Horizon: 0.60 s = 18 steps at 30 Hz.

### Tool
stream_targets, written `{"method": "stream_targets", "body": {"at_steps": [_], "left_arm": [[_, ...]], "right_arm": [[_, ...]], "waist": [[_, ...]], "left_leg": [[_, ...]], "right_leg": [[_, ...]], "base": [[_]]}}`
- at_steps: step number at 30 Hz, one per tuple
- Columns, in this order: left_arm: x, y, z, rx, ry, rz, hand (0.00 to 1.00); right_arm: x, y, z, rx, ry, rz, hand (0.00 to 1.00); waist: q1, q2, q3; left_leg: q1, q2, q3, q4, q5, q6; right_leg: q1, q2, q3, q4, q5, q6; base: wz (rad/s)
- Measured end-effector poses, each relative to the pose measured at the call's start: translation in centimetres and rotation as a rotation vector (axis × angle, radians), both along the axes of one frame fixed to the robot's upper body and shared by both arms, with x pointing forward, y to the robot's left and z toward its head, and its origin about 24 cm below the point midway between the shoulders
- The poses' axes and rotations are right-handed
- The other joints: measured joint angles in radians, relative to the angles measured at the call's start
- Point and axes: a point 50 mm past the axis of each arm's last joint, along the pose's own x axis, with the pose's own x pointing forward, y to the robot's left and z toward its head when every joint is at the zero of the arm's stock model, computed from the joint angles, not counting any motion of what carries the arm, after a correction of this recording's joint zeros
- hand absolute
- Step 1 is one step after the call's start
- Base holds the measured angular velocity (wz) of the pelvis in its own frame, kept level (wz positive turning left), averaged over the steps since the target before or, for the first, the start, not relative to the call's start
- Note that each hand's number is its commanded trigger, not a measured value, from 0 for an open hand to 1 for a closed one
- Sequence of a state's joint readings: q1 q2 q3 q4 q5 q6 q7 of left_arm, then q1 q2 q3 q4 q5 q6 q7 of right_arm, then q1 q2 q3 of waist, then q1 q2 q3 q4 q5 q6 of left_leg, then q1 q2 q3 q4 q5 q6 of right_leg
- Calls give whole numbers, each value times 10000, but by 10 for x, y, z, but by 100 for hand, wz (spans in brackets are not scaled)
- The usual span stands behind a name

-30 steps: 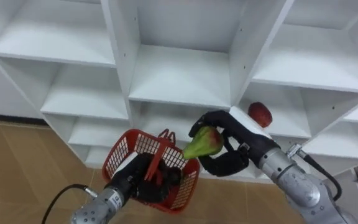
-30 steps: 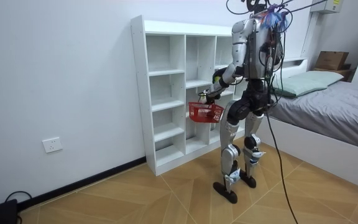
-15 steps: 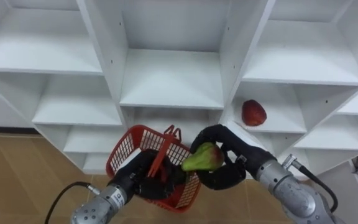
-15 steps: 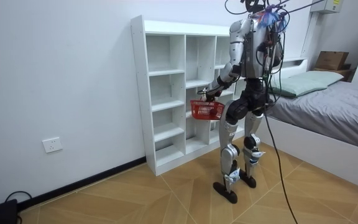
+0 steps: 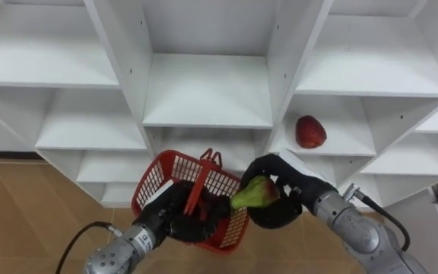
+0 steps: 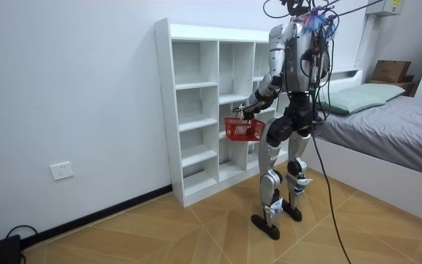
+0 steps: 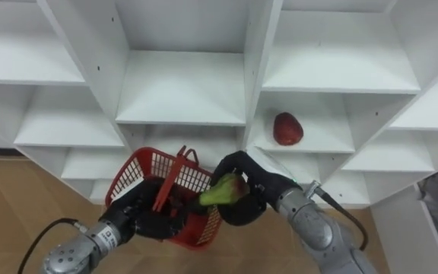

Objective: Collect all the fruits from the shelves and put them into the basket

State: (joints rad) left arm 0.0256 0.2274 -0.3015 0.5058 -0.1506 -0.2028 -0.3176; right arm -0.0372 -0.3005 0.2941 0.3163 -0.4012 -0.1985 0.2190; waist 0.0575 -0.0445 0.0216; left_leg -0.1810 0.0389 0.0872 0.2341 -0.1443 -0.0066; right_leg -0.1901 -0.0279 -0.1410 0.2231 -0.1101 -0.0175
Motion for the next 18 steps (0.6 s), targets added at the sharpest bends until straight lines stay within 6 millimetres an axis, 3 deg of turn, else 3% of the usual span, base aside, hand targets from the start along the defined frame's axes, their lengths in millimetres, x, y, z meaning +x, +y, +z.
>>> {"method": "stream_targets", "body": {"at_steps": [13, 18], "left_arm": [[7, -4, 7, -30, -272, -532, 100], [10, -6, 9, -32, -366, -655, 100]], "right_arm": [[5, -1, -9, -566, 23, -200, 100], [11, 1, -9, -897, -126, -118, 100]], "waist": [[-13, -13, 6], [25, -79, 62]], "left_leg": [[-324, -12, 1, 95, 2, -1], [-395, -6, 33, 171, 2, 0]], "right_leg": [[-376, -36, 4, 185, -56, -15], [-444, -45, 4, 217, -57, -16]], "base": [[0], [0]]}}
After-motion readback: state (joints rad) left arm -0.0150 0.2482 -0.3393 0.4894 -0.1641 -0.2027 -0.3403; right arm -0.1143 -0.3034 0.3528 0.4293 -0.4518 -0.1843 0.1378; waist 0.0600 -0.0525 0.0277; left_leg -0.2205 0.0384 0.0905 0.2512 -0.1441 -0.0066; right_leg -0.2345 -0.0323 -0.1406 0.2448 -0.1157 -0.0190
